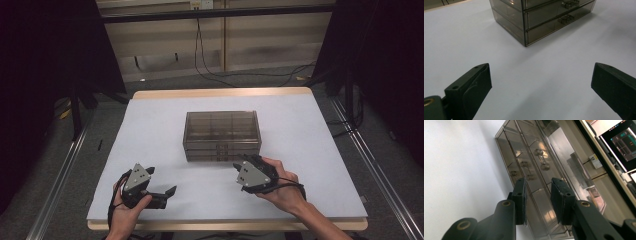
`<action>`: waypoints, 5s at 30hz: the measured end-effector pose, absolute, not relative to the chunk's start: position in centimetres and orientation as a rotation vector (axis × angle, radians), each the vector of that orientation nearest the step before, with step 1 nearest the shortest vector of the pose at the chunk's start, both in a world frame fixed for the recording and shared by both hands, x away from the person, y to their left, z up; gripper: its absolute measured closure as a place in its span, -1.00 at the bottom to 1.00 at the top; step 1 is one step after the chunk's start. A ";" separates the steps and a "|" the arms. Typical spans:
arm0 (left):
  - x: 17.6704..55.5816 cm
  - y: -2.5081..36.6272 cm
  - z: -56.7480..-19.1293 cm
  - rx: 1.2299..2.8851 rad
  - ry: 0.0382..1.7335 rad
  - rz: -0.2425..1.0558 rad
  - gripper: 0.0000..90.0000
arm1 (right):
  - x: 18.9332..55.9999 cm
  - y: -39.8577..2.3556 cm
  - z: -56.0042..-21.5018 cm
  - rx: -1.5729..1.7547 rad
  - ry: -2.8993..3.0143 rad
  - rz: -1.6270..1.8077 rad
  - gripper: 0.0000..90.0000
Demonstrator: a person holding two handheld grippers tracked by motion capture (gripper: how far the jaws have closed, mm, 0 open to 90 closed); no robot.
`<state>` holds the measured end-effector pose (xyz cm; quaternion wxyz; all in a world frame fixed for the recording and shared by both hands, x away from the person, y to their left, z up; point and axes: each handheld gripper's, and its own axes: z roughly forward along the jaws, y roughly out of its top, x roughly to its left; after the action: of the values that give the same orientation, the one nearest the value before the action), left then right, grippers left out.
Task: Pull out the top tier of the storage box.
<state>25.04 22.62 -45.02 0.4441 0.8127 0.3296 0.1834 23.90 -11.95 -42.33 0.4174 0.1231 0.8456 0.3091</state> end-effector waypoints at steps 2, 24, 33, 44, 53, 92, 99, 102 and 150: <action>25.0 22.6 -45.0 2.019 0.811 0.458 -0.94 | 23.9 -11.6 -42.3 0.287 2.127 0.771 0.50; 25.2 22.6 -45.0 2.020 0.815 0.460 -0.94 | 23.7 -8.1 -44.2 0.098 2.033 0.552 0.60; 25.2 22.6 -45.0 2.018 0.815 0.460 -0.94 | 24.1 -7.8 -44.4 0.070 1.997 0.498 0.52; 25.3 22.5 -45.1 2.022 0.814 0.463 -0.94 | 24.6 -7.1 -45.2 -0.028 1.934 0.379 0.44; 25.3 22.5 -45.1 2.032 0.806 0.465 -0.93 | 24.7 -6.5 -45.9 -0.078 1.888 0.332 0.49; 25.2 22.5 -45.1 2.027 0.815 0.457 -0.94 | 26.4 -5.8 -47.8 -0.044 1.760 0.170 0.80; 25.2 22.5 -45.1 2.030 0.810 0.459 -0.94 | 26.4 -5.2 -48.2 -0.058 1.729 0.150 0.79; 25.1 22.5 -45.1 2.030 0.810 0.460 -0.94 | 26.4 -5.3 -48.1 -0.051 1.737 0.156 0.81; 25.1 22.7 -45.1 2.032 0.817 0.465 -0.93 | 24.5 -5.5 -47.4 -0.072 1.769 0.181 0.81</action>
<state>25.10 22.71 -45.10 0.4359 0.8168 0.3284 0.1871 24.50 -5.45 -47.37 0.6295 -0.0313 0.7723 0.0789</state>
